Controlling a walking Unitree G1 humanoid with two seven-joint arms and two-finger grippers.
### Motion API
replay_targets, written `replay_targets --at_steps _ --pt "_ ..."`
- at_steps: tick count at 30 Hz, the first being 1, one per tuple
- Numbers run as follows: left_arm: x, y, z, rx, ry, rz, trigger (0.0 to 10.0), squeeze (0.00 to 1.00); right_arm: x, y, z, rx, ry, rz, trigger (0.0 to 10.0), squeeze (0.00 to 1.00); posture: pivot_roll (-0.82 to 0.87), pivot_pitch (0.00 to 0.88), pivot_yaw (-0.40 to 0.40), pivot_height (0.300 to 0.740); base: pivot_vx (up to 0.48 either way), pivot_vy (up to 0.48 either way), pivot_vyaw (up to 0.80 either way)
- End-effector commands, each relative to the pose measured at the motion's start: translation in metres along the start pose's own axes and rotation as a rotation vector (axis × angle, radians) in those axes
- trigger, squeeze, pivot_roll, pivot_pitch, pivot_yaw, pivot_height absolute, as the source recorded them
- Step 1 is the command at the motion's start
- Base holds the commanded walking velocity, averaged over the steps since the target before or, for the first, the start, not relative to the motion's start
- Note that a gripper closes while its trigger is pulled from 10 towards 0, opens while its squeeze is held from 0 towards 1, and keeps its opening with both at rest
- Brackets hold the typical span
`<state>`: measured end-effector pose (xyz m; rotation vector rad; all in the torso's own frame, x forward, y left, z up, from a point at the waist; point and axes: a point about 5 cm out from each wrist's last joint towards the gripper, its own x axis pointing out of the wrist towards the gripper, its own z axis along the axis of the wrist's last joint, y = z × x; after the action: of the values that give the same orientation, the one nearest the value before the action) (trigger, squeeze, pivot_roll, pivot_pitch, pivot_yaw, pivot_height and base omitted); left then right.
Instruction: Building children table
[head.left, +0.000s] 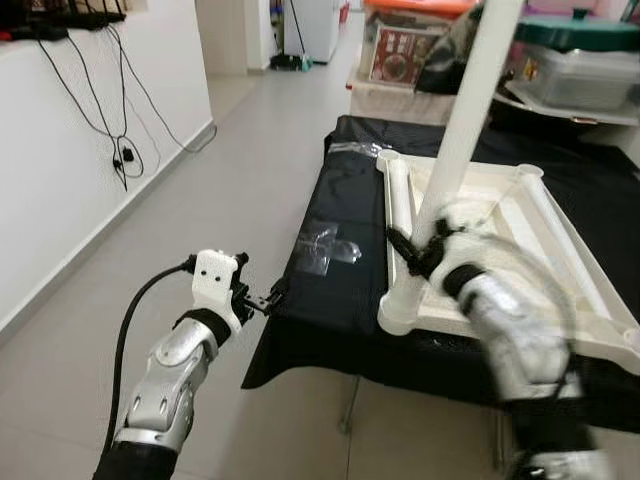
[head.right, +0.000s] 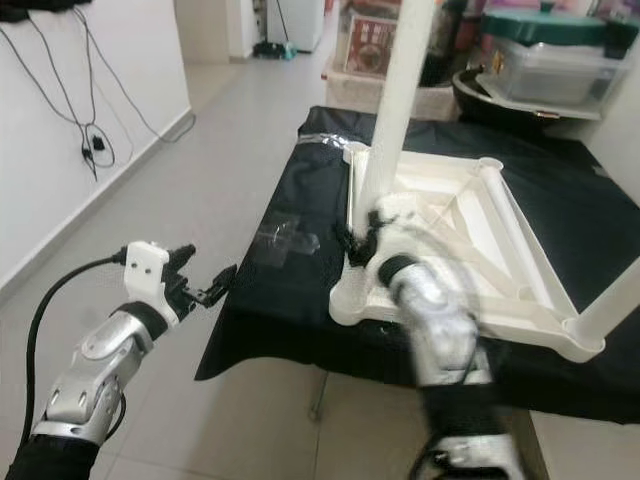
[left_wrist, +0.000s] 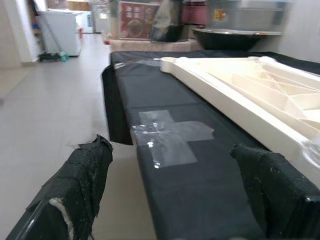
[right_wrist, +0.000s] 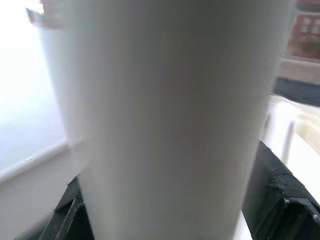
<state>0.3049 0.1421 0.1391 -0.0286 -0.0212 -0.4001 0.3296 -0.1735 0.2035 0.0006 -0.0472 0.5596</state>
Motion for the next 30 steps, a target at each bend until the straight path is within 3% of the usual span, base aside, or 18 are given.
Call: replay_targets --at_steps 1,2,3,4,8,10,13,17,18,20,21,22,23,26,27,28,29,30 --pt "-0.001 0.0 -0.004 0.003 0.015 0.006 10.0 0.0 0.001 0.01 -0.011 0.038 0.02 0.103 10.0 0.0 0.09 0.0 -0.078 0.74 0.0 0.0 0.0" --pt "-0.001 -0.001 -0.004 0.003 0.015 0.007 10.0 0.0 -0.006 0.012 -0.016 0.017 0.054 0.208 4.4 0.0 0.09 0.0 -0.081 0.74 0.0 0.0 0.0" --pt "-0.001 -0.001 -0.004 0.003 0.015 0.007 10.0 0.0 -0.006 0.012 -0.016 0.017 0.054 0.208 4.4 0.0 0.09 0.0 -0.081 0.74 0.0 0.0 0.0" --pt "0.0 0.0 -0.003 0.003 0.009 0.013 10.0 0.0 -0.009 0.011 -0.025 0.026 0.09 0.255 0.0 0.0 0.1 0.0 -0.09 0.74 0.0 0.0 0.0" --pt "0.0 0.001 -0.002 0.003 0.006 0.018 10.0 0.0 -0.008 0.007 -0.033 0.038 0.12 0.222 0.0 0.0 0.11 0.0 -0.096 0.74 0.0 0.0 0.0" --pt "-0.003 0.003 -0.003 0.004 0.005 0.026 10.0 0.0 0.002 -0.016 -0.054 0.099 0.211 -0.126 0.0 0.0 0.11 0.0 -0.096 0.74 0.0 0.0 0.0" --pt "-0.005 0.003 -0.005 0.006 0.012 0.027 10.0 0.0 -0.022 -0.046 -0.087 0.175 0.385 -0.918 0.0 0.0 0.11 0.0 -0.093 0.74 0.0 0.0 0.0" --pt "-0.004 0.003 -0.004 0.019 0.015 0.014 10.0 0.0 -0.029 -0.021 -0.088 0.183 0.373 -1.015 0.0 0.0 0.11 0.0 -0.097 0.74 0.0 0.0 0.0" --pt "-0.003 0.007 -0.003 0.028 0.015 0.02 10.0 0.0 -0.013 0.011 -0.076 0.191 0.302 -0.841 10.0 0.0 0.11 0.0 -0.083 0.74 0.0 0.0 0.0" --pt "-0.003 0.007 -0.003 0.028 0.015 0.02 10.0 0.0 -0.013 0.011 -0.076 0.191 0.302 -0.841 10.0 0.0 0.11 0.0 -0.083 0.74 0.0 0.0 0.0" --pt "-0.003 0.011 -0.002 0.029 0.014 0.027 10.0 0.0 -0.001 0.035 -0.057 0.178 0.203 -0.666 10.0 0.0 0.11 0.0 -0.082 0.74 0.0 0.0 0.0" --pt "-0.003 0.011 -0.002 0.029 0.014 0.027 10.0 0.0 -0.001 0.035 -0.057 0.178 0.203 -0.666 10.0 0.0 0.11 0.0 -0.082 0.74 0.0 0.0 0.0" --pt "-0.002 0.011 -0.001 0.031 0.013 0.024 10.0 0.0 0.005 0.045 -0.04 0.156 0.103 -0.541 10.0 1.0 0.1 0.0 -0.075 0.74 0.0 0.0 0.0" --pt "-0.002 0.01 -0.001 0.031 0.015 0.02 10.0 0.0 0.009 0.043 -0.031 0.145 0.056 -0.44 10.0 1.0 0.1 0.0 -0.073 0.74 0.0 0.0 0.0" --pt "0.0 0.008 -0.001 0.028 0.014 0.016 10.0 0.0 0.014 0.041 -0.024 0.15 0.046 -0.311 10.0 0.81 0.09 0.0 -0.072 0.74 0.0 0.0 0.0" --pt "0.0 0.008 -0.001 0.028 0.014 0.016 10.0 0.0 0.014 0.041 -0.024 0.15 0.046 -0.311 10.0 0.81 0.09 0.0 -0.072 0.74 0.0 0.0 0.0" --pt "0.001 0.007 -0.002 0.025 0.013 0.013 10.0 0.0 0.017 0.039 -0.019 0.154 0.043 -0.215 10.0 0.0 0.09 0.0 -0.071 0.74 0.0 0.0 0.0" --pt "0.001 0.007 -0.002 0.025 0.013 0.013 10.0 0.0 0.017 0.039 -0.019 0.154 0.043 -0.215 10.0 0.0 0.09 0.0 -0.071 0.74 0.0 0.0 0.0"
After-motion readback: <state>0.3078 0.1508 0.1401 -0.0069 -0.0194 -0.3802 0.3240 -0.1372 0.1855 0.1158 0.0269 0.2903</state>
